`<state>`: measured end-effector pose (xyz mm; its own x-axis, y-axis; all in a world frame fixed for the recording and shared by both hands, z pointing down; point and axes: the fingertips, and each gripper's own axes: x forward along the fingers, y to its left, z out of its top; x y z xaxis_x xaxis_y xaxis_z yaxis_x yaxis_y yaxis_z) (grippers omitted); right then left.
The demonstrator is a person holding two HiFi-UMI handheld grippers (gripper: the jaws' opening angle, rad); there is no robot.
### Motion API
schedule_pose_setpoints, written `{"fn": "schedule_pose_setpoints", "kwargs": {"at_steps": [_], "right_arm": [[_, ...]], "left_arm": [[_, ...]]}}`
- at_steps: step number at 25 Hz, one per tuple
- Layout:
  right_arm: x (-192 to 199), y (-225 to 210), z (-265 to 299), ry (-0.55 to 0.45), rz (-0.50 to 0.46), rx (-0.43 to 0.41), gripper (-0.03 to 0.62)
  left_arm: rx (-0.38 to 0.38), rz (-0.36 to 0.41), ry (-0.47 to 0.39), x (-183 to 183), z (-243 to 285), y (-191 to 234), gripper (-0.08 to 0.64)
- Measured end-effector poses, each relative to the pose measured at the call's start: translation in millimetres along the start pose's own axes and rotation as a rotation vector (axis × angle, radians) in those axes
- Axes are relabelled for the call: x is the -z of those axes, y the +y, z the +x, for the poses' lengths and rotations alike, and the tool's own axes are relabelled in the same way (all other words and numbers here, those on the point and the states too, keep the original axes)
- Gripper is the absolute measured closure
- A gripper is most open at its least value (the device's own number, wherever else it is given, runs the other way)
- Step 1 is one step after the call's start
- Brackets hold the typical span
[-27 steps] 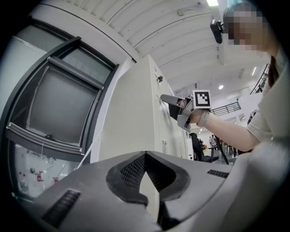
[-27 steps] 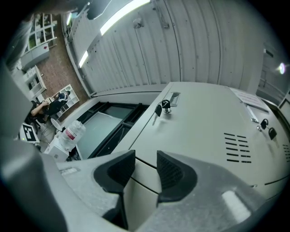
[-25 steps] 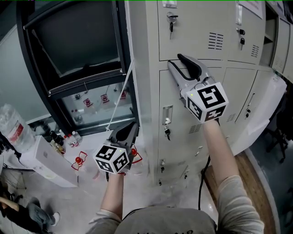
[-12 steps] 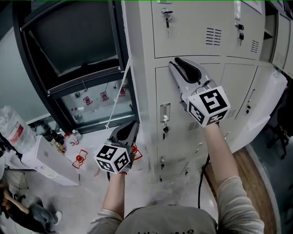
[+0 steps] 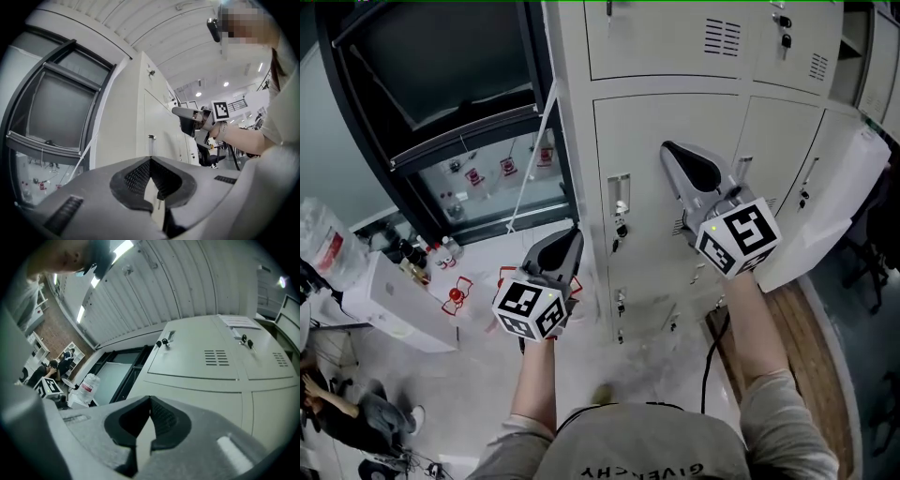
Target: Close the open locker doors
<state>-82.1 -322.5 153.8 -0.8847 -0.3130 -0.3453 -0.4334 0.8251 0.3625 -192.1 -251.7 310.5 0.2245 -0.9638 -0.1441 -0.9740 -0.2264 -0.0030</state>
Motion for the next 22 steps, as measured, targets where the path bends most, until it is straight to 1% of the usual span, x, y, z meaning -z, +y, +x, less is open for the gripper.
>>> {"fn": "schedule_pose_setpoints", "kwargs": {"at_steps": [2,8,12,15,18,22], "right_arm": [[8.2,4.4,-15.1,0.007,0.027,-0.009,0.594],[35.9,20.5,-62.7,0.037,0.099,-0.033,0.594],[58.4,36.7,-100.2,0.077,0.095,-0.029,0.594],[73.8,47.7,-125.2,0.101,0.121,-0.019,0.594],[81.2,56.3,-141.0,0.107,0.14,-0.019,0.594],[85.2,70.5,-158.9,0.119,0.117,-0.037,0.594]], "left_arm": [[0.007,0.004,0.007,6.0,-0.5,-13.5,0.563],[-0.03,-0.032,0.022,21.1,-10.8,-38.6,0.563],[-0.052,-0.049,0.039,35.5,-24.7,-52.3,0.563],[-0.074,-0.061,0.053,46.3,-39.1,-59.3,0.563],[-0.092,-0.051,0.058,51.7,-51.0,-66.6,0.563],[-0.109,-0.042,0.06,61.0,-65.5,-80.4,0.563]]}}
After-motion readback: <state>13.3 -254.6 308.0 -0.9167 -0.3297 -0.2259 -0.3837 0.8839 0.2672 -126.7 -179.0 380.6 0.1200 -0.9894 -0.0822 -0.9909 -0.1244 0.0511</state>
